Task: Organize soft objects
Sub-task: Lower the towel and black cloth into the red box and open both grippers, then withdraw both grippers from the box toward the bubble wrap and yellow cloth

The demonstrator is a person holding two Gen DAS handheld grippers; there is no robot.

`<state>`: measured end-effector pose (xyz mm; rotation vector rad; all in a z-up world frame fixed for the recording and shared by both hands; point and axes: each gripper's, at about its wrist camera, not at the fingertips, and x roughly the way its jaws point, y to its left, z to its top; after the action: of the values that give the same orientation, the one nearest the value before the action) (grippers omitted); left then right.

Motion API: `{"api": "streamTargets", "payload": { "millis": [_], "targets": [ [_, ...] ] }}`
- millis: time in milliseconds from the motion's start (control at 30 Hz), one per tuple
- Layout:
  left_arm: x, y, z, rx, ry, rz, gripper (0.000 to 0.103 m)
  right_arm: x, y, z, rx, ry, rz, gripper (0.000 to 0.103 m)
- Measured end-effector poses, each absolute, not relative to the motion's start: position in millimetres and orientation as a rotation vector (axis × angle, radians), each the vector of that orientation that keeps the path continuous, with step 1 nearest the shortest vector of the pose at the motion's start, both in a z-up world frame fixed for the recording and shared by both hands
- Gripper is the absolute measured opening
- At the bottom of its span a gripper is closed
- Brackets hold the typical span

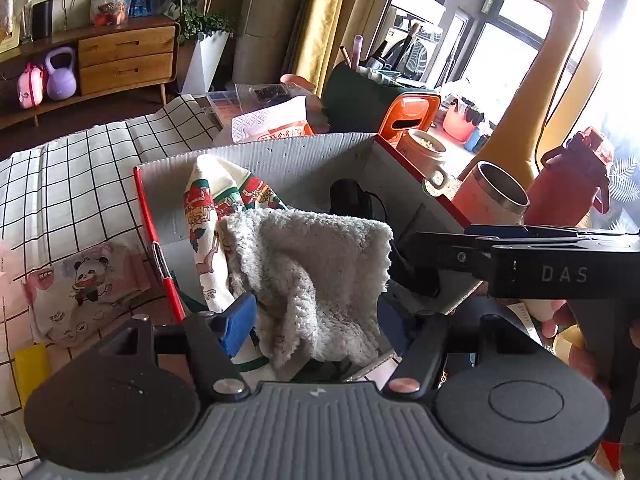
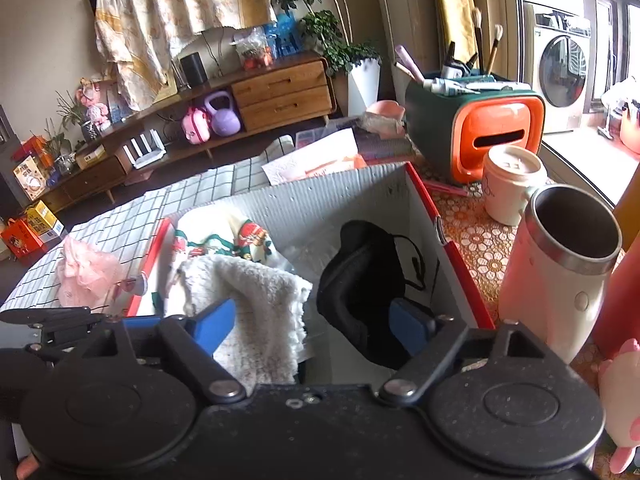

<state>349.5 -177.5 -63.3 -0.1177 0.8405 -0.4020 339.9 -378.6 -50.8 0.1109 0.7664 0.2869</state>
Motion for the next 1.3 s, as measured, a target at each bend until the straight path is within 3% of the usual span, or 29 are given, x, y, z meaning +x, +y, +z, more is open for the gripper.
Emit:
{"api": "streamTargets", "payload": {
  "millis": [100,600,733,1300],
  "targets": [
    [341.6,-170.8,-57.2,-0.125,0.824,-0.399,0.077,330.4,-376.5,-44.8,0.108,0.749,0.300,0.094],
    [289.9,-122.8,-28.6,-0.157,0.772,-0.394,0.085,270.8,-349.3,-23.2,0.035,0.660,0.335,0.103],
    [274.0,-104.9,-22.3,-0.168,0.767,-0.397,0.099,255.4,-336.1,-17.2,0.029,0.643,0.362,0.103],
    [196.3,-12.5,-8.6,-0.043,0.681,-0.263,0.102,211.6,-255.9,-10.6,-0.005,0.629,0.530,0.103]
  ]
}}
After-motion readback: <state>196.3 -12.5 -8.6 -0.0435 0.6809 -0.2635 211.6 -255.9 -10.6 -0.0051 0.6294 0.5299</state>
